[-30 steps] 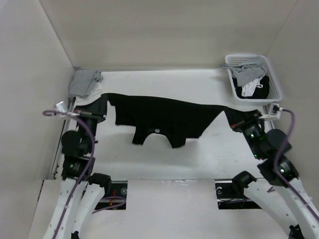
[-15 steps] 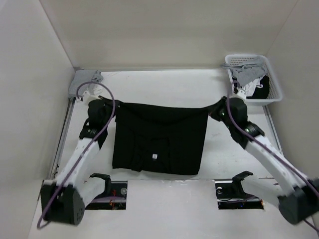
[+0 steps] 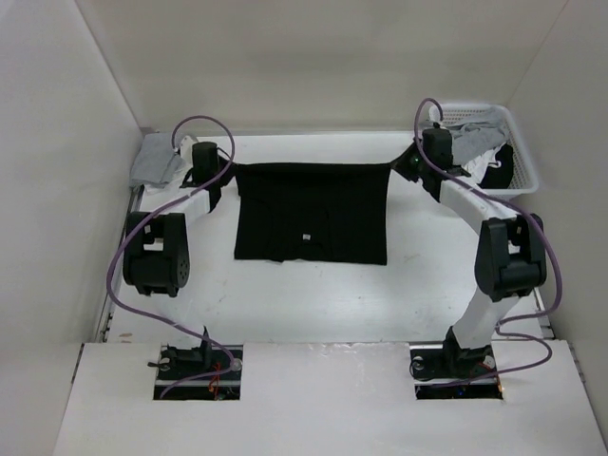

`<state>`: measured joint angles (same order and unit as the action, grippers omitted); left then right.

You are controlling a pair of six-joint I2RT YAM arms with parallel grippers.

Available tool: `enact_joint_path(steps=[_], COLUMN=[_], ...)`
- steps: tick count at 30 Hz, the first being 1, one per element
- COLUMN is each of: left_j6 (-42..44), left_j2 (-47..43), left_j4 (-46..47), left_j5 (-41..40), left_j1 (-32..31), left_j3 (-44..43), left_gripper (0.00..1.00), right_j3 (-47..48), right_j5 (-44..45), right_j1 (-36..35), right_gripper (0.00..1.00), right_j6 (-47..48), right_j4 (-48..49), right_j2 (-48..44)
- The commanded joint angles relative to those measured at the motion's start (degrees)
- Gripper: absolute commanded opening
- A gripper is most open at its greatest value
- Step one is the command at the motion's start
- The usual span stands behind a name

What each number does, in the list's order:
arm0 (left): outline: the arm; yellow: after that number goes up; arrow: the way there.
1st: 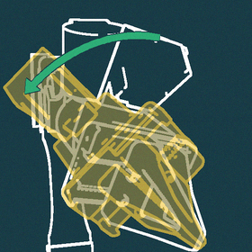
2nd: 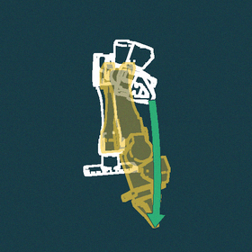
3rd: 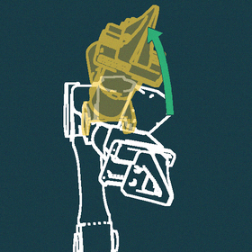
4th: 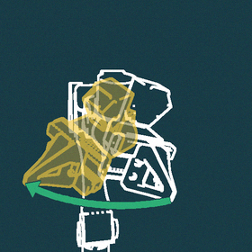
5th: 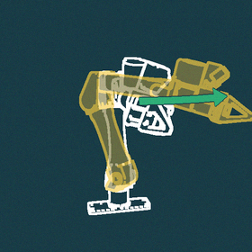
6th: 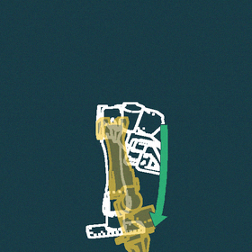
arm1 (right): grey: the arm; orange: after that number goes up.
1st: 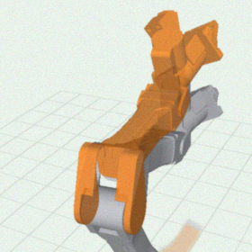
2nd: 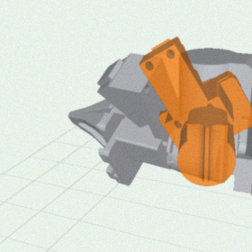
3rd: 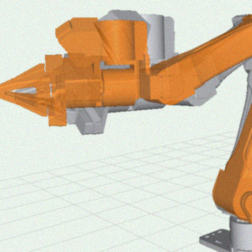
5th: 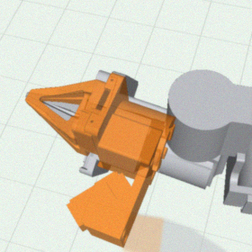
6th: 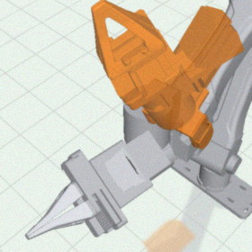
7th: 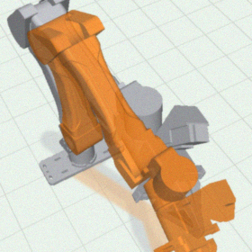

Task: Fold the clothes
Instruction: Fold the tank top

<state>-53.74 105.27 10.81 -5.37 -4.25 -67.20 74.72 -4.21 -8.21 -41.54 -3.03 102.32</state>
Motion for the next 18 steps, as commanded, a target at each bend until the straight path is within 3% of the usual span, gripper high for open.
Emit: enact_joint_path(steps=[1,8,18], left_j6=[-0.5,-2.7,-0.7], left_j2=[-7.2,-19.9,-35.1], left_j4=[6.6,15.6,16.3], left_j5=[1.1,1.0,1.3], left_j1=[0.3,-0.3,-1.2], left_j3=[5.3,25.6,42.1], left_gripper=[0.00,0.00,0.01], right_j3=[-4.7,-24.9,-42.4], right_j5=[-1.0,2.9,7.7], right_j1=[-0.1,-4.1,-8.1], right_gripper=[0.00,0.01,0.01], right_j6=[0.3,-2.0,-4.0], right_j4=[3.8,10.3,10.1], right_j2=[-6.6,-20.9,-35.5])
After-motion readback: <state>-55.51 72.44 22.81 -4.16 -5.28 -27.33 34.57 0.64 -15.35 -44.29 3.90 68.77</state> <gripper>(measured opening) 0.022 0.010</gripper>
